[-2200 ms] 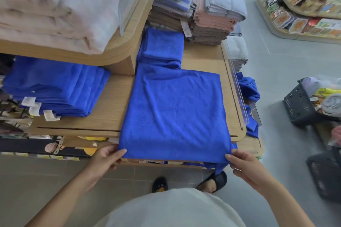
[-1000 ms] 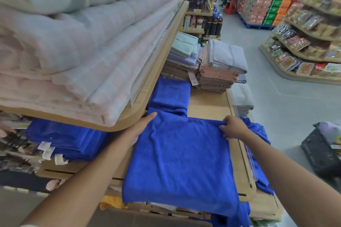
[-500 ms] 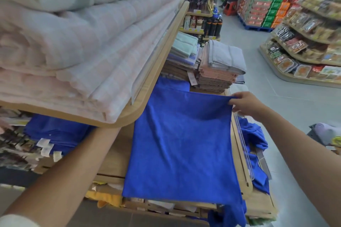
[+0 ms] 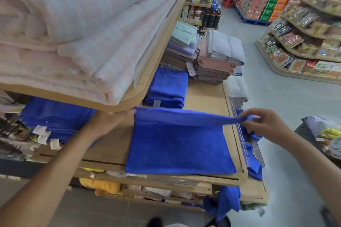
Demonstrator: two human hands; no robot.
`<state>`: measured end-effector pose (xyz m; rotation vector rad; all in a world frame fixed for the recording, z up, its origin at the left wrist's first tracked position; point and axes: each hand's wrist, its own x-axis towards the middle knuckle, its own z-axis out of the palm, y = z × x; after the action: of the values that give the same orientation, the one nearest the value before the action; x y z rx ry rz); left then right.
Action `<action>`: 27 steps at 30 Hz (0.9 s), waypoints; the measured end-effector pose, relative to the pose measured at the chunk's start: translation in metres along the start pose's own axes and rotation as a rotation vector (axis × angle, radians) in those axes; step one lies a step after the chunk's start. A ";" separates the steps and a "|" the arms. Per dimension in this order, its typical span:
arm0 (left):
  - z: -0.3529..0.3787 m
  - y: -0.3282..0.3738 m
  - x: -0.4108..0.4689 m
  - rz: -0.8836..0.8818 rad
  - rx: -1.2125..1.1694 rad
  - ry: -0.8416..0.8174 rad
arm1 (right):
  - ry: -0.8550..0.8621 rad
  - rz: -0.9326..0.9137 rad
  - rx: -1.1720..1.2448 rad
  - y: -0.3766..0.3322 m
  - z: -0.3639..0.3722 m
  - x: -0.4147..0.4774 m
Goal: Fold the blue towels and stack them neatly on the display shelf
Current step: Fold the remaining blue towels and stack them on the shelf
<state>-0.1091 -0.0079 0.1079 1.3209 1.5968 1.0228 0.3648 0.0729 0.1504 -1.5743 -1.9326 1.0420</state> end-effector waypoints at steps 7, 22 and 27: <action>0.018 -0.070 -0.062 0.094 0.361 -0.368 | -0.278 0.074 -0.324 0.040 0.045 -0.063; 0.130 -0.090 -0.035 0.158 1.046 -0.076 | 0.012 0.385 -0.737 0.033 0.116 -0.007; 0.118 -0.092 -0.015 0.215 1.110 -0.103 | -0.026 0.402 -0.680 0.039 0.122 0.004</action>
<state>-0.0276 -0.0239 -0.0172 2.2386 2.0436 0.0748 0.2985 0.0456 0.0442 -2.3973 -2.1720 0.5467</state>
